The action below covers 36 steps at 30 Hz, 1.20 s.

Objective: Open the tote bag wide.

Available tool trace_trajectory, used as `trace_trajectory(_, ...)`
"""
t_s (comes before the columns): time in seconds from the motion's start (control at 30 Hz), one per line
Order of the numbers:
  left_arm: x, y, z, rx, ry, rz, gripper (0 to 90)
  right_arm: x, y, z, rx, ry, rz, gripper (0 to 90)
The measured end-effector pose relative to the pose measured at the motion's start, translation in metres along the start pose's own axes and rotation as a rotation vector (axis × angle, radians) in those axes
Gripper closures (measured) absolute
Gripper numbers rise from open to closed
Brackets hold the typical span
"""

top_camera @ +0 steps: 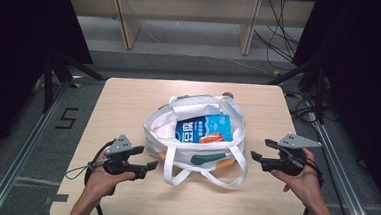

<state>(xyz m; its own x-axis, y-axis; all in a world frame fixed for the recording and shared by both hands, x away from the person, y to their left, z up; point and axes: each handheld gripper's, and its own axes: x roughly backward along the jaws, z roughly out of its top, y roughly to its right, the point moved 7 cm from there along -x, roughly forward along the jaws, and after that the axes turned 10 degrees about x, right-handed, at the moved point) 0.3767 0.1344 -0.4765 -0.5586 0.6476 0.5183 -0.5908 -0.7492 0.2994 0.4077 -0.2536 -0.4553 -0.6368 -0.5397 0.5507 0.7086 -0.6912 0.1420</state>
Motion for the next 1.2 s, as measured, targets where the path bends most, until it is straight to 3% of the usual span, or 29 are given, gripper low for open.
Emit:
trace_trajectory(0.03, 0.0, 0.001, -0.001, 0.003, 0.007, -0.005, 23.9, 0.001, -0.003, 0.0, -0.025, 0.003, 0.002, 31.0)
trace_trajectory(0.07, 0.001, 0.002, -0.002, 0.004, 0.006, -0.003, 23.7, 0.0, 0.001, 0.0, 0.021, 0.02, -0.015, 31.0)
trace_trajectory(0.13, 0.002, 0.003, -0.003, 0.004, 0.012, -0.004, 23.4, 0.002, -0.005, -0.003, -0.012, 0.002, -0.001, 31.0)
trace_trajectory(0.17, 0.003, 0.003, -0.004, 0.006, 0.013, 0.002, 23.2, 0.001, -0.003, -0.003, 0.014, 0.023, -0.013, 31.0)
trace_trajectory(0.2, 0.004, 0.002, -0.005, -0.004, 0.01, 0.006, 23.2, 0.002, -0.006, -0.006, -0.013, 0.009, -0.008, 31.0)
trace_trajectory(0.27, 0.004, 0.001, -0.008, -0.007, 0.014, 0.004, 23.2, 0.001, -0.007, -0.008, 0.0, 0.024, -0.007, 31.0)
trace_trajectory(0.33, 0.005, 0.0, -0.012, 0.0, 0.006, 0.018, 23.2, 0.004, -0.01, -0.011, -0.029, 0.0, 0.006, 31.0)
trace_trajectory(0.43, 0.005, -0.001, -0.015, 0.0, 0.009, 0.016, 23.2, 0.004, -0.009, -0.013, -0.002, 0.023, -0.012, 30.9)
trace_trajectory(0.53, 0.006, 0.0, -0.018, 0.014, 0.013, 0.015, 23.2, 0.006, -0.013, -0.015, -0.013, 0.021, -0.009, 31.1)
trace_trajectory(0.63, 0.005, 0.0, -0.022, 0.002, 0.005, 0.008, 23.2, 0.008, -0.016, -0.017, -0.031, 0.019, -0.004, 31.1)
trace_trajectory(0.67, 0.005, 0.0, -0.024, -0.001, 0.002, 0.008, 23.1, 0.008, -0.013, -0.018, 0.007, 0.032, -0.012, 31.1)
trace_trajectory(0.7, 0.004, 0.002, -0.025, 0.017, 0.005, 0.011, 23.0, 0.009, -0.017, -0.02, -0.029, 0.013, 0.0, 31.0)
trace_trajectory(0.8, 0.004, 0.003, -0.028, 0.02, 0.002, 0.007, 22.2, 0.009, -0.018, -0.024, -0.032, 0.013, 0.002, 30.9)
trace_trajectory(0.83, 0.004, 0.003, -0.029, 0.019, -0.003, 0.004, 22.2, 0.009, -0.016, -0.025, -0.011, 0.022, -0.006, 30.9)
trace_trajectory(0.87, 0.004, 0.003, -0.03, 0.021, 0.0, 0.012, 22.1, 0.01, -0.019, -0.027, -0.035, 0.005, 0.003, 30.8)
trace_trajectory(0.93, 0.004, 0.004, -0.032, 0.021, -0.003, 0.005, 22.1, 0.011, -0.02, -0.03, -0.038, 0.004, 0.001, 30.8)
trace_trajectory(0.97, 0.004, 0.004, -0.033, 0.02, -0.004, 0.006, 22.1, 0.01, -0.019, -0.03, -0.016, 0.025, -0.002, 30.8)
trace_trajectory(1.03, 0.003, 0.005, -0.034, 0.02, -0.001, 0.007, 21.9, 0.012, -0.023, -0.034, -0.051, 0.004, 0.006, 30.7)
trace_trajectory(1.1, 0.002, 0.005, -0.038, 0.018, -0.013, 0.013, 21.8, 0.011, -0.023, -0.037, -0.023, 0.009, 0.009, 30.7)
trace_trajectory(1.2, 0.001, 0.008, -0.042, 0.017, -0.02, 0.008, 21.6, 0.012, -0.029, -0.042, -0.045, -0.006, 0.02, 30.4)
